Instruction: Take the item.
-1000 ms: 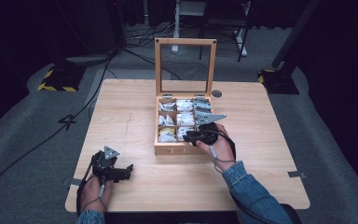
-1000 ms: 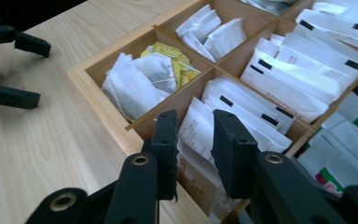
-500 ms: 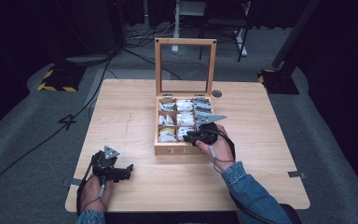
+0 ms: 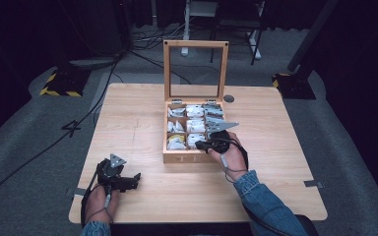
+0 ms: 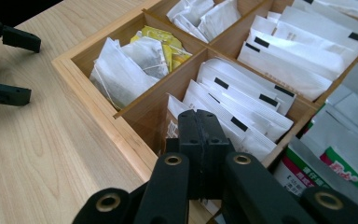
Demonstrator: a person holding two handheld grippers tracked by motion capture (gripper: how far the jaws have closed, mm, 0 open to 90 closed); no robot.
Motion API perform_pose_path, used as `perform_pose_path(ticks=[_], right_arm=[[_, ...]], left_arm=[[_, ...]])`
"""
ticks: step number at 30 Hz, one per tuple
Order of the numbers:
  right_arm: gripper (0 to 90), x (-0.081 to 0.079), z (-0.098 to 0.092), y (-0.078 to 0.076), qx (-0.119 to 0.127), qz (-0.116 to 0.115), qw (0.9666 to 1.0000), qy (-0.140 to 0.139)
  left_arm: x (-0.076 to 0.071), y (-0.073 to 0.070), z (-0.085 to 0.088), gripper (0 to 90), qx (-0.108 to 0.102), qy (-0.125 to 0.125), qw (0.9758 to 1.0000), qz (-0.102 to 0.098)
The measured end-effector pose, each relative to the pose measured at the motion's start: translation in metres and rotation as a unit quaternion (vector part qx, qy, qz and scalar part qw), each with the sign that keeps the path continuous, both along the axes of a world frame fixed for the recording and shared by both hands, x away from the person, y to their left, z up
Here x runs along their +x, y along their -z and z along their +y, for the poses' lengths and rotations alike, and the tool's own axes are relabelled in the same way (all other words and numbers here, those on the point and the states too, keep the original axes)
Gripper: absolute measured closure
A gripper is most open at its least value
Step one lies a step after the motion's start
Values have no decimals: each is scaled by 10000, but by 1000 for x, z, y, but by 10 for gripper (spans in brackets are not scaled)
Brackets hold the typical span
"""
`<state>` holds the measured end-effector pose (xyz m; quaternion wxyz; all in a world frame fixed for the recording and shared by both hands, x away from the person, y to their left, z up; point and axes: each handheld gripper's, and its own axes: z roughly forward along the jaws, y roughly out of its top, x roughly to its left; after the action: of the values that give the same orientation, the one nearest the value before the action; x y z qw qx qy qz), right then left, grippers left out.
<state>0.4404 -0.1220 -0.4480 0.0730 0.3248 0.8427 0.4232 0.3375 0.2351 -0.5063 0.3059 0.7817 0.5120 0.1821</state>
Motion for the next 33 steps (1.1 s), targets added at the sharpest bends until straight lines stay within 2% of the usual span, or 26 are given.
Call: perform_pose_path(ticks=[2,7,8,10,13,15,20,27,28,33], right_arm=[[900,-2,0,-3,34,-172,9998,-32],[900,-5,-2,-10,107,-375,9992,-35],[900,-7,-3,-14,153,-518,9985,-25],[900,-8,-3,-16,164,-567,9983,-16],[900,-11,-7,-22,389,-794,9961,25],[900,-11,-8,-23,437,-818,9957,41],[900,-18,-14,-35,693,-1037,9922,69],[900,-27,-23,-47,869,-1070,9904,90],[900,-32,-28,-51,904,-1128,9894,109],[900,-39,-36,-60,992,-1163,9882,119]], left_arm=[[0,0,0,0,-7,-9,10000,2],[0,0,0,0,-9,-10,10000,1],[0,0,0,0,-4,-6,10000,0],[0,0,0,0,-7,-10,10000,1],[0,0,0,0,-5,-8,10000,0],[0,0,0,0,-3,-5,10000,-1],[0,0,0,0,2,0,10000,-1],[1,0,0,0,44,24,10000,-2],[1,0,0,0,45,25,10000,-2],[0,0,-1,0,5,-62,10000,6]])
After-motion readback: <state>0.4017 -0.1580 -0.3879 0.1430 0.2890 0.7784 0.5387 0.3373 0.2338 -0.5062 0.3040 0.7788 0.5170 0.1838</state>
